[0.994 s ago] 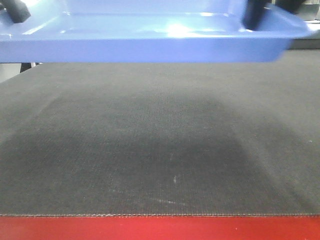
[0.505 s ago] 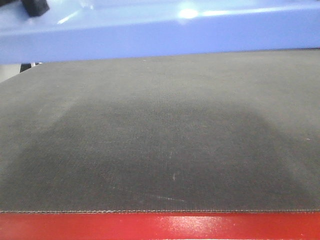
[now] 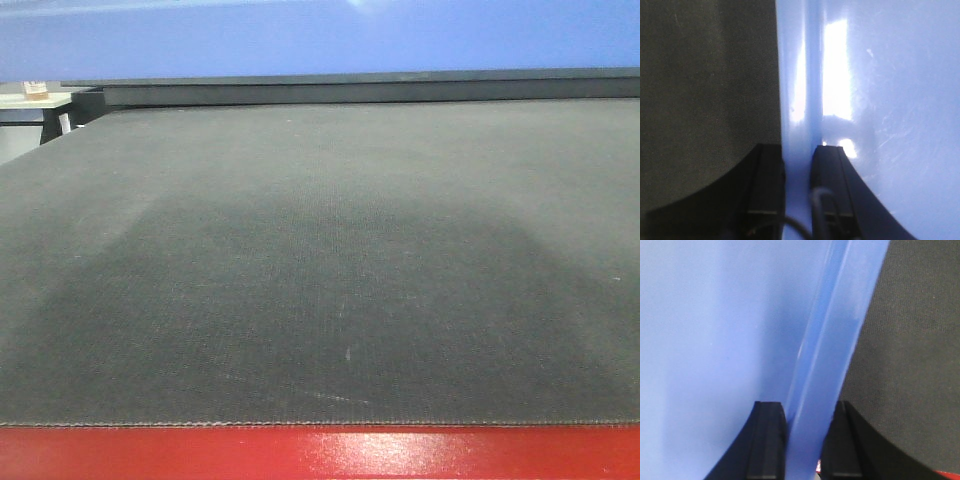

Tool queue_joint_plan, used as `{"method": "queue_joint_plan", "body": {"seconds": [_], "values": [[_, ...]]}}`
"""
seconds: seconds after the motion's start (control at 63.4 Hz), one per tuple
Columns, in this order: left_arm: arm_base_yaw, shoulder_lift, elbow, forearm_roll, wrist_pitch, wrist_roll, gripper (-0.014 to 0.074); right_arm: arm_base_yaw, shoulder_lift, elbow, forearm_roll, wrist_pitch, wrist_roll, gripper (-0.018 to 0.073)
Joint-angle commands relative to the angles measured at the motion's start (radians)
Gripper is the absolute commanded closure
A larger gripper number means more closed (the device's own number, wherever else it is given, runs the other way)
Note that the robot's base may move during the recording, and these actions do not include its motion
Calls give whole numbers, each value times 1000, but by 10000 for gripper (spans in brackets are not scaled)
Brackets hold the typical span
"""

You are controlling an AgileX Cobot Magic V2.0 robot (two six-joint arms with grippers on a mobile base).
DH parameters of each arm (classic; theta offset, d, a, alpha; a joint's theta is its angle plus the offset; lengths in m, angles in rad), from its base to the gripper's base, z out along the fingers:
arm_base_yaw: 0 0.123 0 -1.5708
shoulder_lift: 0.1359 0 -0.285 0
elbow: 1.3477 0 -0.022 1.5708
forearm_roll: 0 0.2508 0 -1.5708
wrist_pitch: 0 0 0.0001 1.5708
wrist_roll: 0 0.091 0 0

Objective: Grab blue tray and place on right shelf
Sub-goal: 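Lift the blue tray off the table with both grippers, then hold the tray raised with both grippers while the base turns away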

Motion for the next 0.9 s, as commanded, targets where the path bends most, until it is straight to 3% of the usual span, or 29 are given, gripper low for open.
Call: {"method": "queue_joint_plan", "body": {"seconds": [0.0,0.883], "values": [[-9,-34,-32,45,89,28,645,-4,-24,-29,-40,-38,-41,536],[-9,-34,-32,42,89,28,645,-4,-24,-29,-40,-38,-41,536]]}}
